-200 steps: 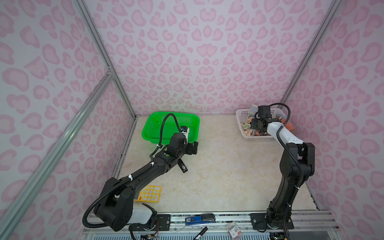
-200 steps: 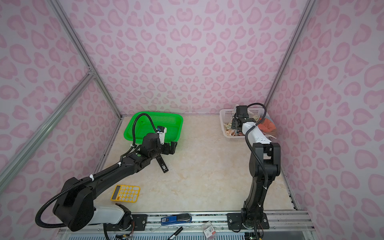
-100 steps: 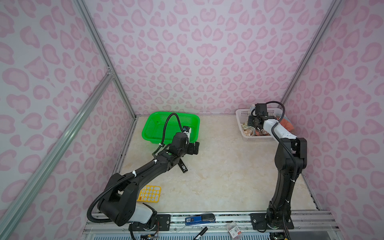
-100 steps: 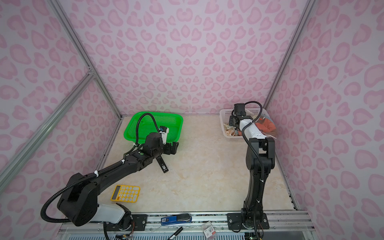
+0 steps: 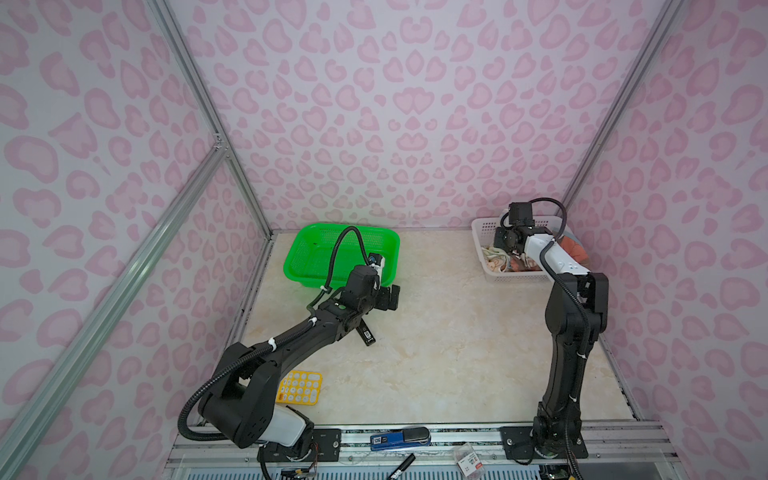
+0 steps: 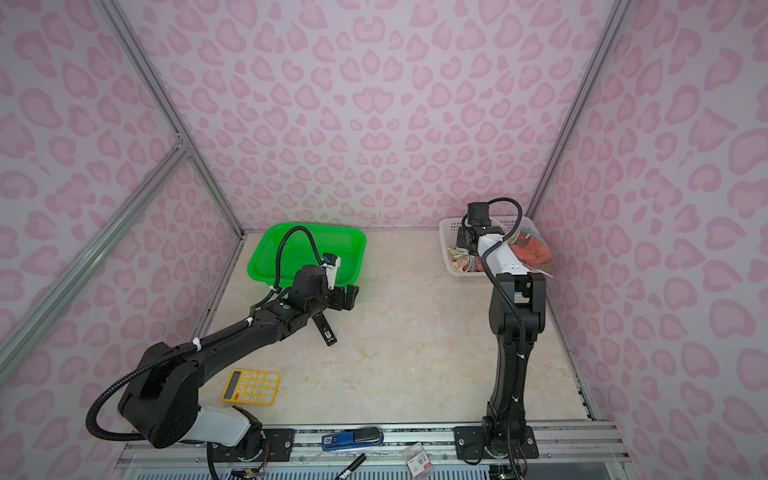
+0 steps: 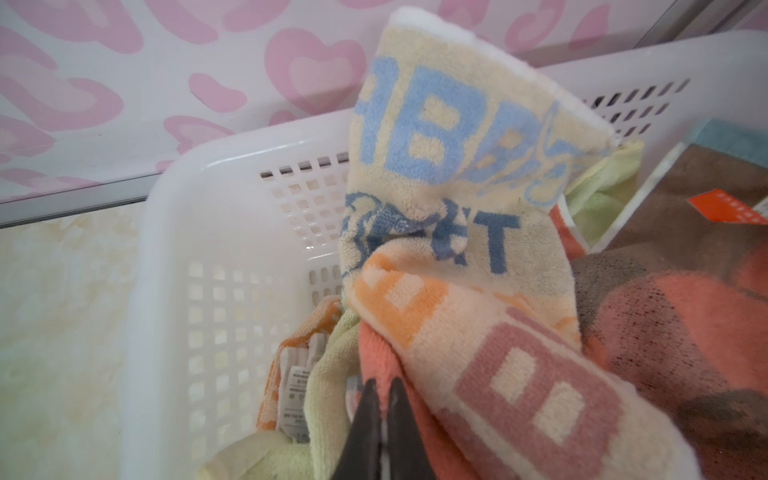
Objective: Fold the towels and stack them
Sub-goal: 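Grasp a towel in the white basket with right gripper while left moves forward, then lift the brown-and-coral towel out of the white basket with the right gripper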
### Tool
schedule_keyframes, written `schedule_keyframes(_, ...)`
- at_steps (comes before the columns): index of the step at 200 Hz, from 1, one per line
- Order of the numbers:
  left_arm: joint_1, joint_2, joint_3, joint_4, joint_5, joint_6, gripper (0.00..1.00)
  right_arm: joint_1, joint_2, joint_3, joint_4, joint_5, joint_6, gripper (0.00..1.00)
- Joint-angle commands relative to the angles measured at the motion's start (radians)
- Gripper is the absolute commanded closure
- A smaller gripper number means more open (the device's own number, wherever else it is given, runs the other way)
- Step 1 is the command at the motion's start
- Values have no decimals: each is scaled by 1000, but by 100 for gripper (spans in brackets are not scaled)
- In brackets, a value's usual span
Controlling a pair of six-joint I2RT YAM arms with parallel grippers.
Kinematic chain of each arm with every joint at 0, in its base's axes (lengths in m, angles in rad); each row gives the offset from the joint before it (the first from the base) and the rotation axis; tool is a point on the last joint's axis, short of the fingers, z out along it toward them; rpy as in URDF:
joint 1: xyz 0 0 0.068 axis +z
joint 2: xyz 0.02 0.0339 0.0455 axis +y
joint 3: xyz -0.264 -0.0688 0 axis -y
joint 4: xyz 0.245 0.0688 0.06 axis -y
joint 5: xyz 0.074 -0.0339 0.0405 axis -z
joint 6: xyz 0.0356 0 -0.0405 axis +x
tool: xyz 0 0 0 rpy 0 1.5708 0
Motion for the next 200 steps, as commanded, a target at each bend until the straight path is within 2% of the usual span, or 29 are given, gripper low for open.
schedule_keyframes(1,-4,-9,9,-6,0,18,2,0,-30,4,-20,-14,-16,100)
schedule_keyframes(54,-9,-39,-19,19,-12,10,2,7,-211,-74,46,-11,-11,100)
schedule_keyframes(98,-12,-92,-62,59,-9,1,2,11,-327,-67,71,-7,-23,100)
schedule_keyframes(149,-15,-160,-104,78,-18,1,2,27,-367,53,-5,-32,-71,100)
schedule_keyframes(200,-16,-219,-184,195,5,-3,2,114,-408,165,-84,-48,-159,100)
